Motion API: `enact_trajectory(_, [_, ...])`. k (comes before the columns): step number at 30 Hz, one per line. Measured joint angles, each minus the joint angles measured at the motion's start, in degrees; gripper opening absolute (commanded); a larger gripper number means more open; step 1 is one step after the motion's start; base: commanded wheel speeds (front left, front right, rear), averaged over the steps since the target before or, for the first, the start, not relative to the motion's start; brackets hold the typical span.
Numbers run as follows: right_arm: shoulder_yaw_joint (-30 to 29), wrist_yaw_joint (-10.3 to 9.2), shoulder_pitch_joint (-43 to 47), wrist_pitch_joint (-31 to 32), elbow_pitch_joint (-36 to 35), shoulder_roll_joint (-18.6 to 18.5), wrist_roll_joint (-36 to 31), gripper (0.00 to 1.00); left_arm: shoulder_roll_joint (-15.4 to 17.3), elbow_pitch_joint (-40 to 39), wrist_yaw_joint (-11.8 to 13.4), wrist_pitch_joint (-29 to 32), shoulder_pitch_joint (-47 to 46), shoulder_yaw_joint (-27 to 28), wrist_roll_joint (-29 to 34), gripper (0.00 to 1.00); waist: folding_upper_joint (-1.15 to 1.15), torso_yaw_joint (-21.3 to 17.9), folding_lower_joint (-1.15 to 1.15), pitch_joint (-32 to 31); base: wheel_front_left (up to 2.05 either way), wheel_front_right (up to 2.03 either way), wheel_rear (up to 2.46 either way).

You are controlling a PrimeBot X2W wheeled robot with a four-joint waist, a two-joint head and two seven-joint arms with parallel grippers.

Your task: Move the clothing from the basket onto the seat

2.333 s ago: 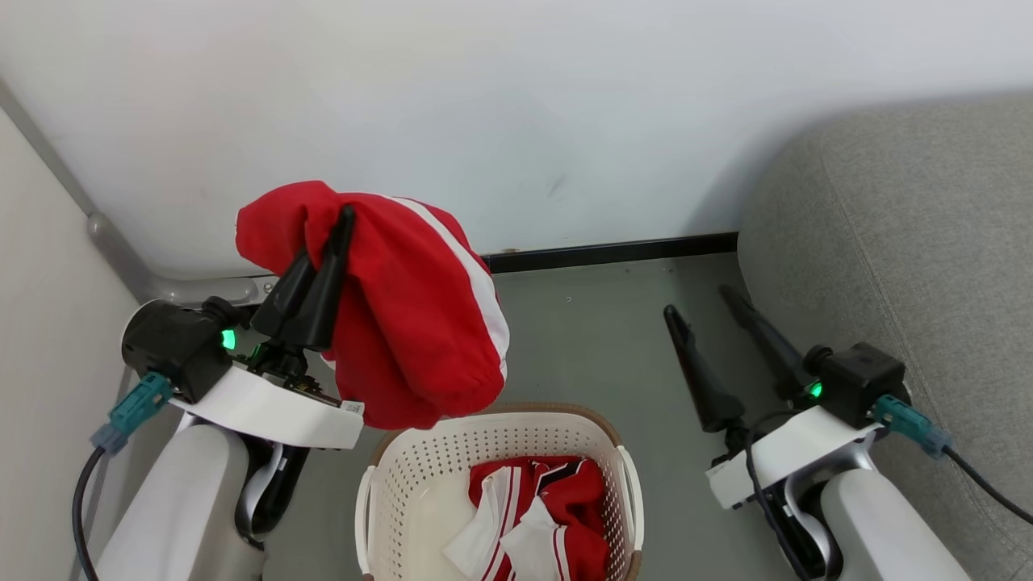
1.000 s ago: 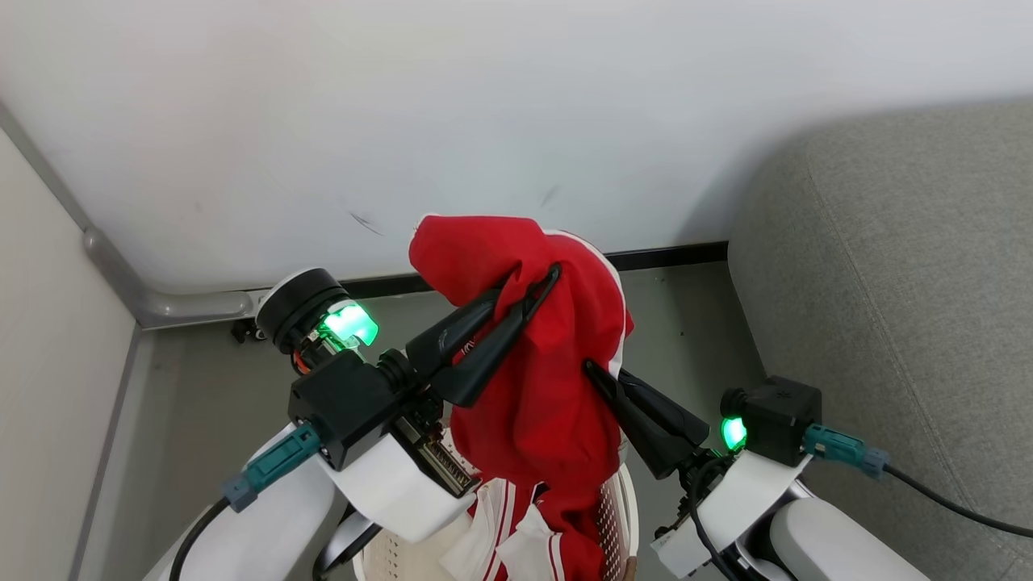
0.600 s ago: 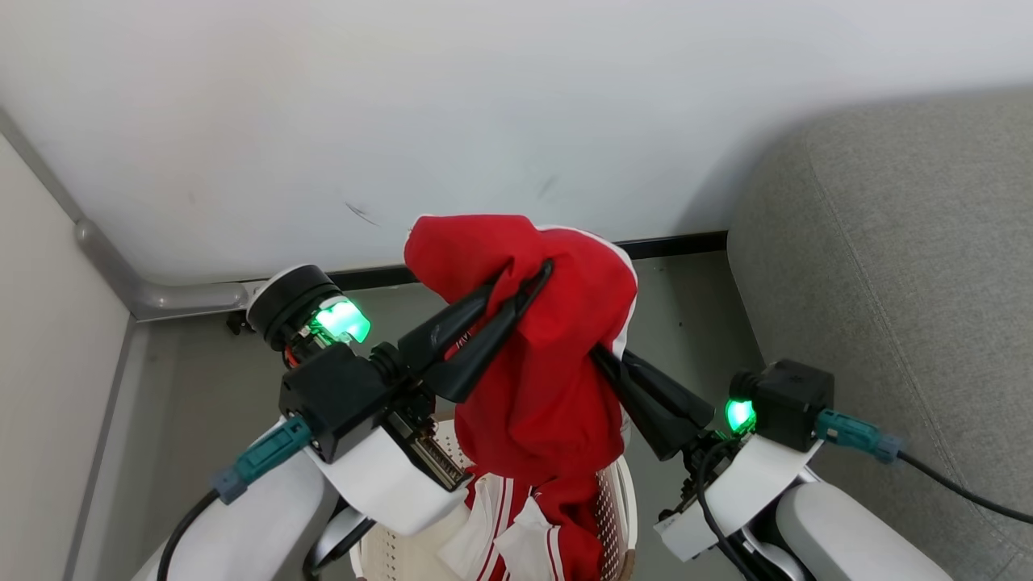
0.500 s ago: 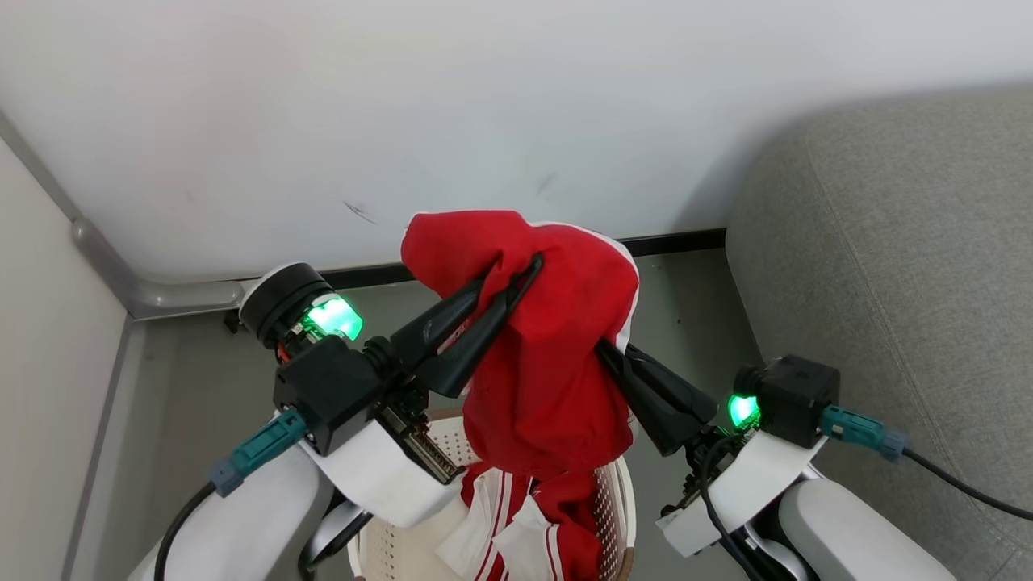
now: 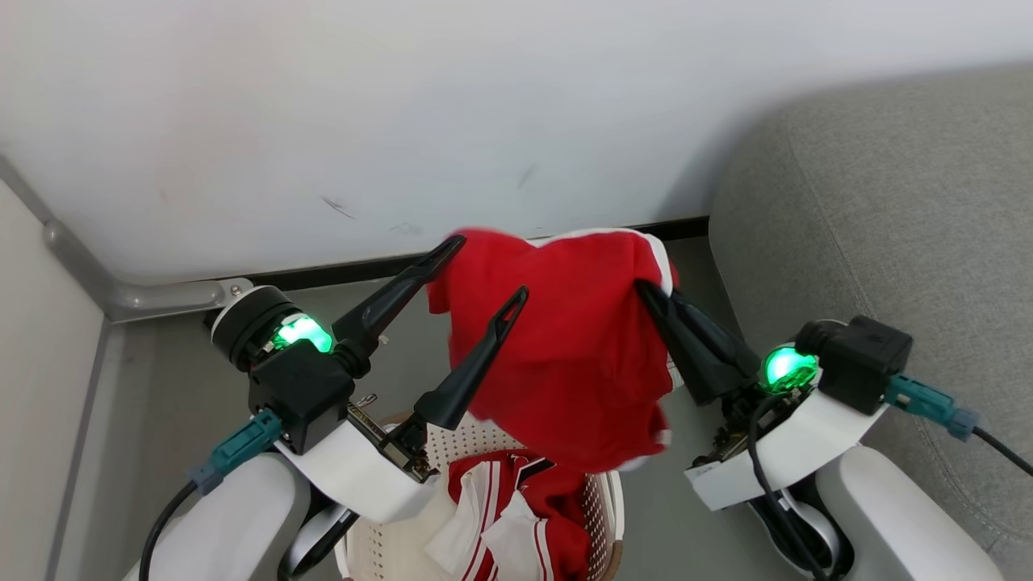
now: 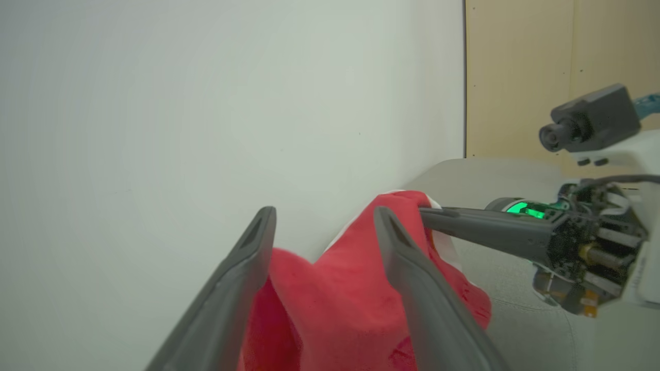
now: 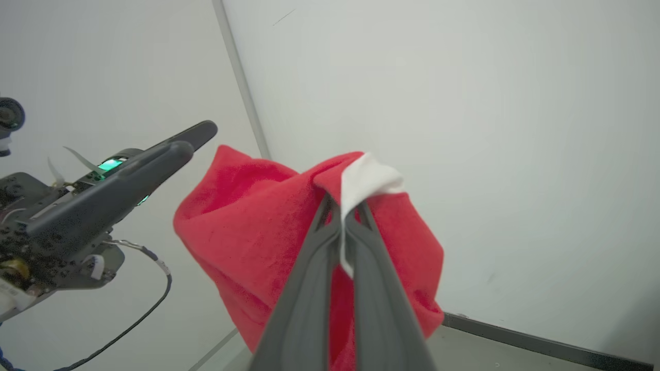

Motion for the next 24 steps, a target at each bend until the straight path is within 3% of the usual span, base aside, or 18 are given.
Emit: enact_trajectory(24, [-11.52,0.0,2.91,0.0,-5.53,-0.42,-4.88,0.0,-0.01,-0.07,0.14,1.03,0.63,-2.25,-1.51,1.0,0.0,-6.3,0.0,1.18,0.0,0.0,0.0])
